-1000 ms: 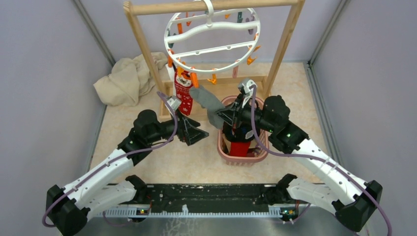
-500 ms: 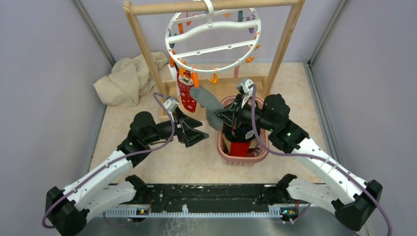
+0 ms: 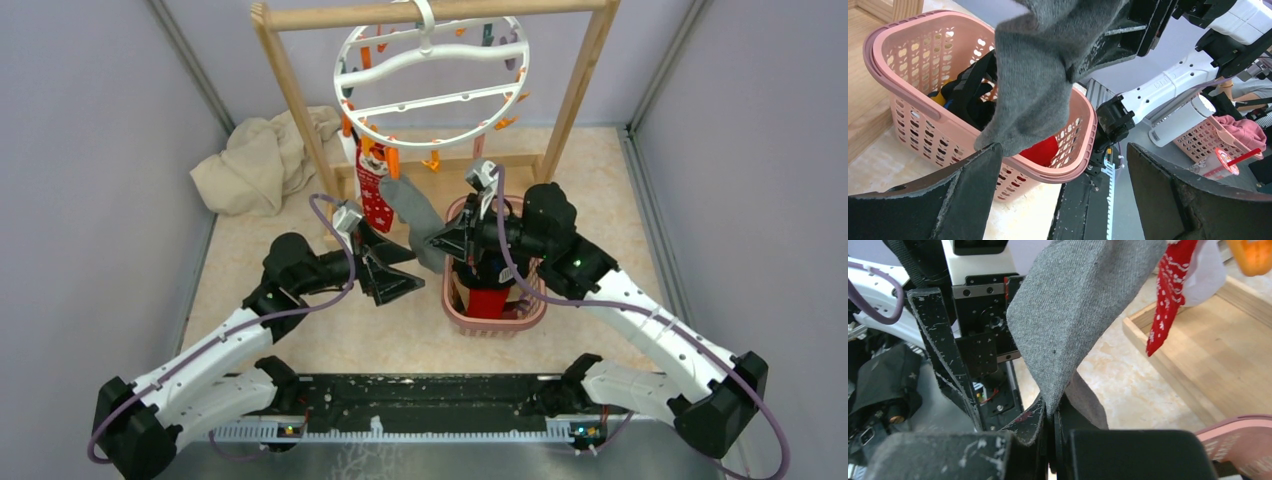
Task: Remove the socks clipped to the hanger
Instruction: Remove the sock from the hanger.
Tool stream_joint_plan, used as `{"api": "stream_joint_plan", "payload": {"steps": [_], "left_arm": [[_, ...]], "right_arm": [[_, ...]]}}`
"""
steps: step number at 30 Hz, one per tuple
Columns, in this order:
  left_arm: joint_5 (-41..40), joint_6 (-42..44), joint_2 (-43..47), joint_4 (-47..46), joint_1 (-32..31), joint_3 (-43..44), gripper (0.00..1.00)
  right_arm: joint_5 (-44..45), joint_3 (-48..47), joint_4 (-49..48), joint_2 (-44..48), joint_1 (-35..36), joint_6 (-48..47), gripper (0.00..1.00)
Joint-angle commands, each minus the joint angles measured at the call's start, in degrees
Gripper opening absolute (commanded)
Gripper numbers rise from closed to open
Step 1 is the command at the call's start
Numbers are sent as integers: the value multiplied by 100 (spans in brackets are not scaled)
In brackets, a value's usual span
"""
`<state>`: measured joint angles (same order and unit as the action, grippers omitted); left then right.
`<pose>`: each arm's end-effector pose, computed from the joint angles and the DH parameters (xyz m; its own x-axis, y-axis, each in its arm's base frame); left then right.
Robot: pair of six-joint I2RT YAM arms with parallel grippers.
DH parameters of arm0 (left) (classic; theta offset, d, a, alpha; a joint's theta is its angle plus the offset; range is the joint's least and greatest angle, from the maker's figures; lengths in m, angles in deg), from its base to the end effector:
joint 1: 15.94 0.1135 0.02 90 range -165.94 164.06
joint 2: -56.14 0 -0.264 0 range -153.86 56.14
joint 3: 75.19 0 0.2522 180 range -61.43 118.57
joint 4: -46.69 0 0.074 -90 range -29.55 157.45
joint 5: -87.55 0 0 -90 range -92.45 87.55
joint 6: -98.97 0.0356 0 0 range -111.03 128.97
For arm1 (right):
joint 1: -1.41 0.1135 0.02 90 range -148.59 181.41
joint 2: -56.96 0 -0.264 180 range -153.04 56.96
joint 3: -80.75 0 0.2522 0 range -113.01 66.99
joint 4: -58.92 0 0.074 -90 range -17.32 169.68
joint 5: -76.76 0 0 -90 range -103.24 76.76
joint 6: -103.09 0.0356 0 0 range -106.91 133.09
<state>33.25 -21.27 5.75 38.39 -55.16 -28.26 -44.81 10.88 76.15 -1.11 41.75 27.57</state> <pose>0.1464 -0.1463 0.3103 -0.4290 -0.1778 -0.8856 0.8657 0.1990 -0.4593 0.1641 0.1638 0.3793 -0.3071 0.0187 -0.9515 -0.9006 0.3174 0.2969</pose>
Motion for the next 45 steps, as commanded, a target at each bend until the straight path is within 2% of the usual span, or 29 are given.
{"api": "stream_joint_plan", "payload": {"steps": [1, 14, 18, 26, 32, 45], "left_arm": [[59, 140, -16, -363, 19, -46, 99], [-127, 305, -259, -580, 42, -76, 99], [-326, 413, -158, -296, 53, 14, 99], [-986, 665, 202, 939, 47, 554, 99], [-1239, 819, 400, 1054, 47, 715, 99], [-1710, 1352, -192, 1314, 76, 1527, 99]], "right_arm": [[-587, -379, -207, -65, -35, 152, 0], [-1061, -300, -579, -159, -39, 459, 0], [-481, -380, -168, -132, -43, 284, 0], [881, -197, 237, 27, -43, -59, 0], [758, -107, 246, 17, -43, -146, 0], [591, -12, 313, 211, -43, -161, 0]]}}
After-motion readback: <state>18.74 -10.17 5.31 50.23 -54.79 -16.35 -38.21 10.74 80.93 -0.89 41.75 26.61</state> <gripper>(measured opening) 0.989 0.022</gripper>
